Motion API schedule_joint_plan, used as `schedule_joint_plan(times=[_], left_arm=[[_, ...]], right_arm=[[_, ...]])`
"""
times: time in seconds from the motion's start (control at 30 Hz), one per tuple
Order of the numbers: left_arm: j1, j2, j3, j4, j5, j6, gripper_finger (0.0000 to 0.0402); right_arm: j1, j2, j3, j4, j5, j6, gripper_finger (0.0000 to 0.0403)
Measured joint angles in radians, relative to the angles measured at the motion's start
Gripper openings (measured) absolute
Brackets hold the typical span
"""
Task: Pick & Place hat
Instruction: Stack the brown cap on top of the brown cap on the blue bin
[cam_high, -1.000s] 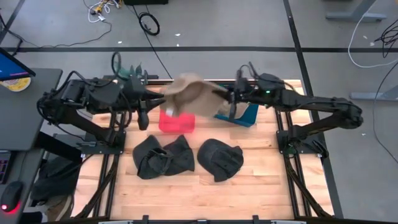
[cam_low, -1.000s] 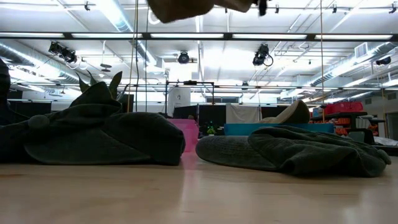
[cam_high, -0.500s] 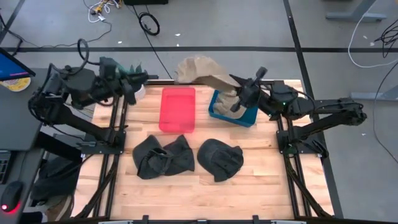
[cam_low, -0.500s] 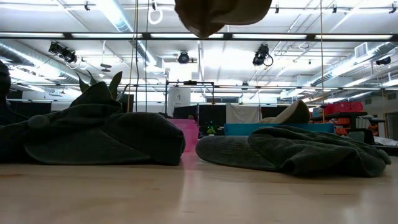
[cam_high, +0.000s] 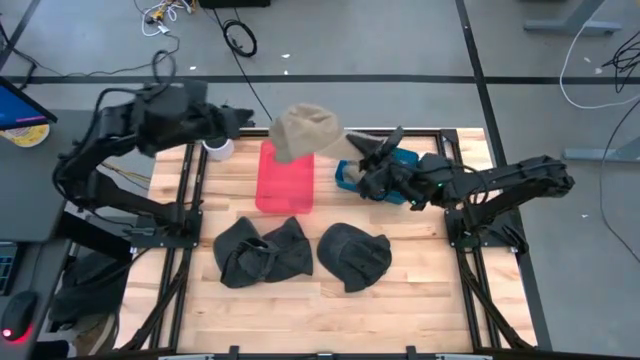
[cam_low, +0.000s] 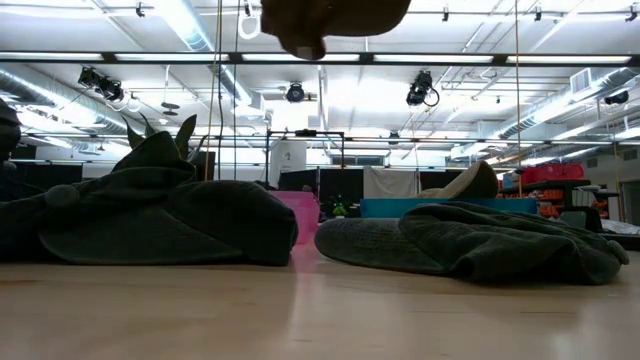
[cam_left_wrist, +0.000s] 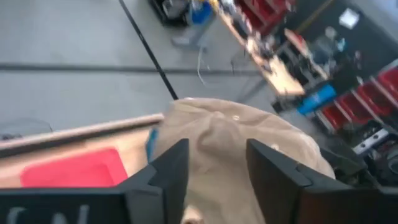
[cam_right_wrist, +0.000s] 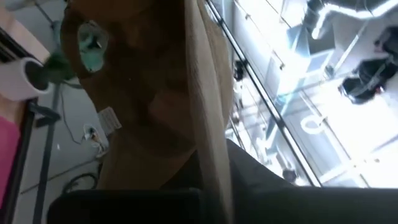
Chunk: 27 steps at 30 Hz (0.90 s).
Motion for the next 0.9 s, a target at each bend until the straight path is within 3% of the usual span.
schedule_joint_plan(times=[0.3,0.47,0.67,0.9], left_arm=[[0.100,0.129,0.000,0.094,0.400,-0.032,0.0287],[0.118,0.169,0.000,0.087,0.630,-0.087,0.0328],[0.123,0.167,0.000,0.087,0.689,-0.137,0.0339],[0.122,0.187,0.002,0.079,0.703,-0.078,0.0339]], right_arm=[[0.014,0.034,-0.001,0.019,-0.023,0.011,0.0015],[0.013,0.034,-0.001,0.021,0.013,-0.004,0.0015],[0.013,0.034,-0.001,0.019,0.021,-0.004,0.0015],[0.017,0.034,-0.001,0.034,0.021,-0.004,0.0016]])
